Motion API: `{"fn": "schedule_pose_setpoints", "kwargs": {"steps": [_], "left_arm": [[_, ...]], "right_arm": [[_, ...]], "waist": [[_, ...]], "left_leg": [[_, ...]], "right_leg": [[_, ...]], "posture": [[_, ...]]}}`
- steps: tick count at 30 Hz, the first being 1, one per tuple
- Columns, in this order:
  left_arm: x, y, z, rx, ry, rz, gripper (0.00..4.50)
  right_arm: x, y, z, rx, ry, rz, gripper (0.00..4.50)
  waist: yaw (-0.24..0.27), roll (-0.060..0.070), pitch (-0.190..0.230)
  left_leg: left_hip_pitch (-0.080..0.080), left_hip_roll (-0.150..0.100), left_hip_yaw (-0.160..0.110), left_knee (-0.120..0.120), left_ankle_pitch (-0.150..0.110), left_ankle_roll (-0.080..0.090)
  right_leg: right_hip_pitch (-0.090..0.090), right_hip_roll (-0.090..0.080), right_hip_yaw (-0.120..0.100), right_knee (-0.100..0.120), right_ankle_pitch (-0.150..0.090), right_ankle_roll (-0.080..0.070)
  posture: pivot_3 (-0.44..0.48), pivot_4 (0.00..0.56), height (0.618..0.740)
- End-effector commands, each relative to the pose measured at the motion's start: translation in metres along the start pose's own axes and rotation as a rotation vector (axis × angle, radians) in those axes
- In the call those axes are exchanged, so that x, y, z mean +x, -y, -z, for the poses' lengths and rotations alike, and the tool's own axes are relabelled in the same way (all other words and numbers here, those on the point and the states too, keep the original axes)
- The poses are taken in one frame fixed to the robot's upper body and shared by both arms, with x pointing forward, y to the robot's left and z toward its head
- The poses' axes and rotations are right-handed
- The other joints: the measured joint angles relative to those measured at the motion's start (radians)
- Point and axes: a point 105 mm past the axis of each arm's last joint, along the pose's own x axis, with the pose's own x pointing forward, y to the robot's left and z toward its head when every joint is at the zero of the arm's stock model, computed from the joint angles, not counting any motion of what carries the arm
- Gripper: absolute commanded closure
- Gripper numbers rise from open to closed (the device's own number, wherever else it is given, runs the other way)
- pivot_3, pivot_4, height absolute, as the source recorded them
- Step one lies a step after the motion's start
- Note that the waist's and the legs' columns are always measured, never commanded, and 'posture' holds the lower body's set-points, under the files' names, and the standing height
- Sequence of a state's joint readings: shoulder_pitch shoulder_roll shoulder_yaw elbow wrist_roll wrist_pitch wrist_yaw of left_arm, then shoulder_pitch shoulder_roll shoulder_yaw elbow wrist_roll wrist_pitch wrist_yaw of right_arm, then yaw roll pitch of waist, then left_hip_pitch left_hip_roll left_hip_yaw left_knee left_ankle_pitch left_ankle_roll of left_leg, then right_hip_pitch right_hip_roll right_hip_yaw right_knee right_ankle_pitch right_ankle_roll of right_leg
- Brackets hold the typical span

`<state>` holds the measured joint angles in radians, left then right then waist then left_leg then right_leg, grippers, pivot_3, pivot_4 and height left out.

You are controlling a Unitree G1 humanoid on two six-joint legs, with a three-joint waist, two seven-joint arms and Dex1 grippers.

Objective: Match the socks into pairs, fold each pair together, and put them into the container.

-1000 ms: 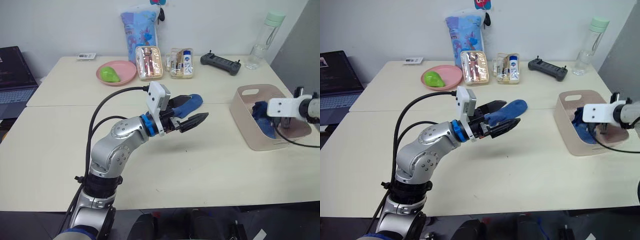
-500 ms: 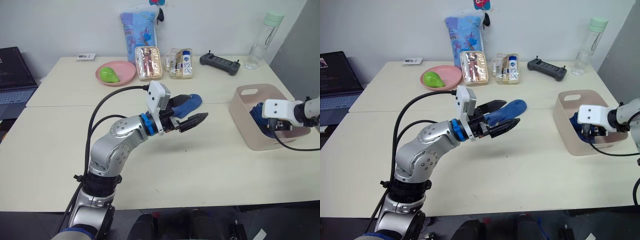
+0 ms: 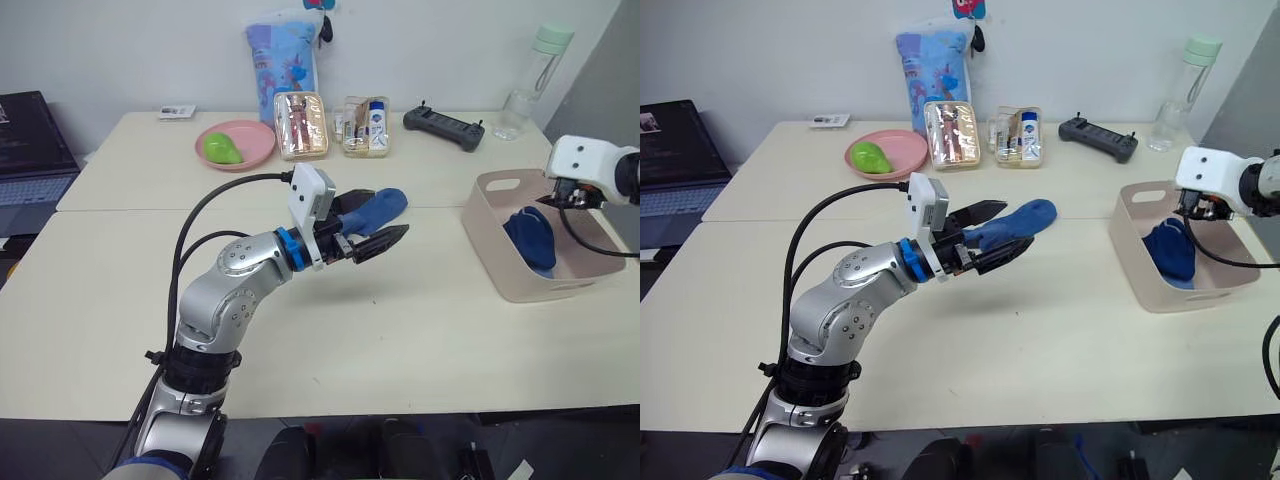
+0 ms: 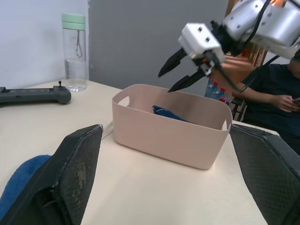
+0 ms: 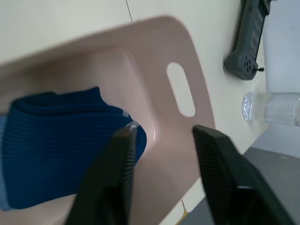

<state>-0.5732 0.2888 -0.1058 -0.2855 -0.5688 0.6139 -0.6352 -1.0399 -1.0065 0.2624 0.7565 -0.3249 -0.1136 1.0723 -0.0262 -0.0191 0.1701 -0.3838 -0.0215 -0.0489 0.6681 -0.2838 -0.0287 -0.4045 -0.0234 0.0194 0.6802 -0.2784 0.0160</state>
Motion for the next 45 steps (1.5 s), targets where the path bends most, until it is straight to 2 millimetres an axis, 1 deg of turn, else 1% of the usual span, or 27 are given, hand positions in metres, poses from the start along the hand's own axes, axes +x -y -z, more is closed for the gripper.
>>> {"fn": "schedule_pose_setpoints", "kwargs": {"steps": [1, 2, 3, 6, 7, 10, 13, 15, 17, 20, 21, 22, 24, 25, 26, 27, 28, 31, 32, 35, 36, 37, 38, 40, 41, 42, 45], "left_arm": [[0.001, 0.005, -0.013, 0.044, 0.038, 0.014, 0.0], [0.001, 0.005, -0.013, 0.045, 0.037, 0.013, 0.0], [0.001, 0.006, -0.012, 0.045, 0.036, 0.013, 0.0], [0.0, 0.008, -0.011, 0.046, 0.026, 0.018, 0.0], [0.0, 0.008, -0.011, 0.047, 0.024, 0.018, 0.0], [0.0, 0.007, -0.011, 0.048, 0.023, 0.013, 0.0], [-0.001, 0.006, -0.011, 0.048, 0.021, 0.01, 0.0], [-0.002, 0.006, -0.01, 0.049, 0.016, 0.008, 0.0], [-0.002, 0.005, -0.01, 0.05, 0.015, 0.006, 0.0], [-0.004, 0.003, -0.01, 0.056, 0.009, 0.0, 0.0], [-0.006, 0.002, -0.01, 0.056, 0.007, -0.008, 0.0], [-0.011, -0.001, -0.011, 0.061, 0.005, -0.021, 0.0], [-0.028, -0.01, -0.013, 0.088, -0.007, -0.071, 0.0], [-0.037, -0.016, -0.011, 0.108, -0.027, -0.105, 0.0], [-0.046, -0.02, -0.007, 0.124, -0.054, -0.132, 0.0], [-0.054, -0.025, -0.003, 0.143, -0.08, -0.163, 0.0], [-0.063, -0.032, 0.001, 0.158, -0.098, -0.21, 0.0], [-0.092, -0.055, 0.01, 0.152, -0.095, -0.374, 0.0], [-0.104, -0.061, 0.017, 0.163, -0.115, -0.426, 0.0], [-0.124, -0.067, 0.029, 0.181, -0.143, -0.508, 0.0], [-0.136, -0.07, 0.035, 0.177, -0.145, -0.566, 0.0], [-0.146, -0.071, 0.039, 0.175, -0.147, -0.607, 0.0], [-0.155, -0.072, 0.045, 0.178, -0.154, -0.651, 0.0], [-0.17, -0.07, 0.054, 0.18, -0.152, -0.734, 0.0], [-0.175, -0.067, 0.057, 0.177, -0.146, -0.763, 0.0], [-0.178, -0.066, 0.059, 0.175, -0.142, -0.779, 0.0], [-0.191, -0.057, 0.068, 0.145, -0.134, -0.841, 0.0]], "right_arm": [[0.015, -0.01, 0.008, 0.011, -0.014, -0.006, 3.95], [0.019, -0.012, 0.01, 0.026, -0.015, -0.009, 4.29], [0.024, -0.018, 0.013, 0.035, -0.024, -0.026, 4.45], [0.04, -0.038, 0.02, 0.086, -0.037, -0.095, 4.45], [0.043, -0.041, 0.022, 0.089, -0.043, -0.101, 4.45], [0.043, -0.043, 0.029, 0.056, -0.086, -0.105, 4.45], [0.043, -0.041, 0.031, 0.099, -0.078, -0.094, 4.45], [0.04, -0.032, 0.027, 0.138, -0.05, -0.057, 4.45], [0.035, -0.018, 0.02, 0.213, 0.008, -0.005, 4.45], [0.024, 0.0, 0.015, 0.246, 0.052, 0.065, 4.45], [0.021, 0.005, 0.013, 0.262, 0.068, 0.076, 4.45], [0.014, 0.014, 0.01, 0.285, 0.102, 0.111, 4.45], [-0.003, 0.039, -0.005, 0.292, 0.198, 0.215, 4.1], [-0.01, 0.049, -0.019, 0.31, 0.279, 0.251, 3.92], [-0.014, 0.054, -0.033, 0.33, 0.352, 0.267, 3.58], [-0.015, 0.055, -0.046, 0.348, 0.419, 0.269, 3.18], [-0.015, 0.053, -0.057, 0.37, 0.481, 0.259, 2.9], [-0.013, 0.037, -0.098, 0.495, 0.669, 0.218, 1.82], [-0.011, 0.024, -0.114, 0.513, 0.72, 0.191, 1.47], [-0.009, -0.004, -0.138, 0.544, 0.779, 0.132, 0.47], [-0.002, -0.025, -0.144, 0.56, 0.78, 0.089, 0.1], [0.002, -0.04, -0.148, 0.573, 0.78, 0.059, 0.04], [0.007, -0.06, -0.15, 0.57, 0.766, 0.005, 0.04], [0.018, -0.091, -0.147, 0.524, 0.716, -0.021, 0.04], [0.021, -0.1, -0.144, 0.541, 0.702, -0.015, 0.04], [0.023, -0.105, -0.142, 0.558, 0.696, -0.004, 0.04], [0.031, -0.136, -0.133, 0.596, 0.654, 0.03, 0.04]], "waist": [[-0.001, 0.0, 0.0], [-0.001, 0.0, 0.0], [-0.001, 0.0, 0.0], [-0.001, 0.0, 0.0], [-0.001, 0.0, 0.0], [-0.001, 0.0, 0.0], [-0.001, 0.0, 0.0], [-0.001, 0.0, 0.0], [-0.001, 0.0, 0.0], [-0.004, 0.0, 0.0], [-0.004, 0.0, 0.0], [-0.004, 0.0, 0.0], [-0.005, 0.0, 0.0], [-0.007, 0.0, 0.0], [-0.009, 0.001, 0.0], [-0.009, 0.001, 0.0], [-0.009, 0.001, 0.0], [-0.006, 0.0, -0.001], [-0.003, 0.0, -0.001], [0.004, 0.001, -0.001], [0.012, 0.001, -0.001], [0.018, 0.001, -0.001], [0.023, 0.001, -0.001], [0.03, 0.0, -0.002], [0.032, 0.0, -0.002], [0.033, 0.0, -0.002], [0.033, 0.0, -0.002]], "left_leg": [[0.0, 0.0, 0.0, 0.0, 0.0, 0.0], [0.0, 0.0, 0.0, 0.0, 0.0, 0.0], [0.0, 0.0, 0.0, 0.0, 0.0, 0.0], [0.0, 0.0, 0.0, 0.001, 0.0, 0.0], [0.0, 0.0, 0.0, 0.001, 0.0, 0.0], [0.0, 0.0, 0.0, 0.002, 0.0, 0.0], [-0.001, 0.0, 0.0, 0.003, 0.0, 0.0], [0.0, 0.0, 0.0, 0.003, 0.0, 0.0], [0.0, 0.0, 0.0, 0.004, 0.0, 0.0], [0.0, 0.0, 0.0, 0.004, 0.0, 0.0], [0.0, 0.0, 0.0, 0.004, 0.0, 0.0], [0.0, 0.0, 0.0, 0.004, 0.0, 0.001], [0.0, 0.0, 0.0, 0.003, 0.0, 0.001], [0.0, 0.0, 0.0, 0.003, 0.0, 0.001], [0.0, 0.0, 0.0, 0.002, 0.0, 0.001], [0.0, 0.001, 0.0, 0.002, 0.0, 0.001], [0.0, 0.001, 0.0, 0.001, 0.0, 0.001], [0.001, 0.002, -0.001, 0.001, -0.002, 0.003], [0.0, 0.003, -0.002, 0.002, -0.002, 0.004], [-0.001, 0.003, -0.004, 0.003, -0.002, 0.004], [-0.003, 0.002, -0.004, 0.004, -0.002, 0.004], [-0.005, 0.001, -0.005, 0.004, -0.002, 0.004], [-0.006, 0.001, -0.006, 0.006, -0.003, 0.005], [-0.008, 0.001, -0.007, 0.008, -0.004, 0.006], [-0.009, 0.001, -0.007, 0.008, -0.004, 0.007], [-0.009, 0.001, -0.006, 0.009, -0.004, 0.007], [-0.009, -0.001, -0.006, 0.01, -0.004, 0.007]], "right_leg": [[0.0, 0.0, 0.0, 0.0, 0.0, 0.0], [0.0, 0.0, 0.0, 0.0, 0.0, 0.0], [0.0, 0.0, 0.0, 0.001, 0.0, 0.0], [0.0, 0.0, 0.0, 0.001, 0.0, 0.0], [0.0, 0.0, 0.0, 0.001, 0.0, 0.0], [0.0, 0.0, 0.0, 0.001, 0.0, 0.0], [0.0, 0.0, 0.0, 0.001, 0.0, 0.0], [0.001, 0.0, 0.0, 0.001, 0.0, 0.0], [0.001, 0.0, 0.0, 0.001, 0.0, 0.0], [0.001, 0.0, 0.001, 0.001, 0.0, 0.0], [0.001, 0.0, 0.001, 0.001, 0.0, 0.0], [0.001, 0.0, 0.0, 0.001, 0.0, 0.0], [0.001, 0.0, 0.0, 0.001, 0.0, 0.0], [0.0, 0.0, 0.0, 0.001, 0.0, 0.0], [0.0, 0.0, 0.001, 0.001, 0.0, 0.0], [0.0, 0.001, 0.001, 0.001, 0.0, 0.0], [0.0, 0.001, 0.001, 0.001, 0.0, 0.0], [0.001, 0.001, -0.001, 0.001, 0.0, 0.0], [0.001, 0.001, -0.002, 0.001, 0.0, 0.0], [0.001, 0.001, -0.003, 0.002, 0.001, -0.001], [0.0, 0.001, -0.002, 0.002, 0.001, -0.001], [-0.002, 0.001, -0.003, 0.002, 0.001, -0.001], [-0.002, 0.001, -0.003, 0.001, 0.001, -0.001], [-0.002, 0.0, -0.004, 0.0, 0.001, -0.001], [-0.002, 0.0, -0.004, -0.001, 0.001, 0.0], [-0.002, -0.001, -0.004, -0.001, 0.001, 0.0], [-0.002, -0.002, -0.004, 0.0, 0.003, 0.002]], "posture": [[0.0, 0.15, 0.74], [0.0, 0.15, 0.74], [0.0, 0.15, 0.74], [0.0, 0.15, 0.74], [0.0, 0.15, 0.74], [0.0, 0.15, 0.74], [0.0, 0.15, 0.74], [0.0, 0.15, 0.74], [0.0, 0.15, 0.74], [0.0, 0.15, 0.74], [0.0, 0.15, 0.74], [0.0, 0.15, 0.74], [0.0, 0.15, 0.74], [0.0, 0.15, 0.74], [0.0, 0.15, 0.74], [0.0, 0.15, 0.74], [0.0, 0.15, 0.74], [0.0, 0.15, 0.74], [0.0, 0.15, 0.74], [0.0, 0.15, 0.74], [0.0, 0.15, 0.74], [0.0, 0.15, 0.74], [0.0, 0.15, 0.74], [0.0, 0.15, 0.74], [0.0, 0.15, 0.74], [0.0, 0.15, 0.74], [0.0, 0.15, 0.74]]}}
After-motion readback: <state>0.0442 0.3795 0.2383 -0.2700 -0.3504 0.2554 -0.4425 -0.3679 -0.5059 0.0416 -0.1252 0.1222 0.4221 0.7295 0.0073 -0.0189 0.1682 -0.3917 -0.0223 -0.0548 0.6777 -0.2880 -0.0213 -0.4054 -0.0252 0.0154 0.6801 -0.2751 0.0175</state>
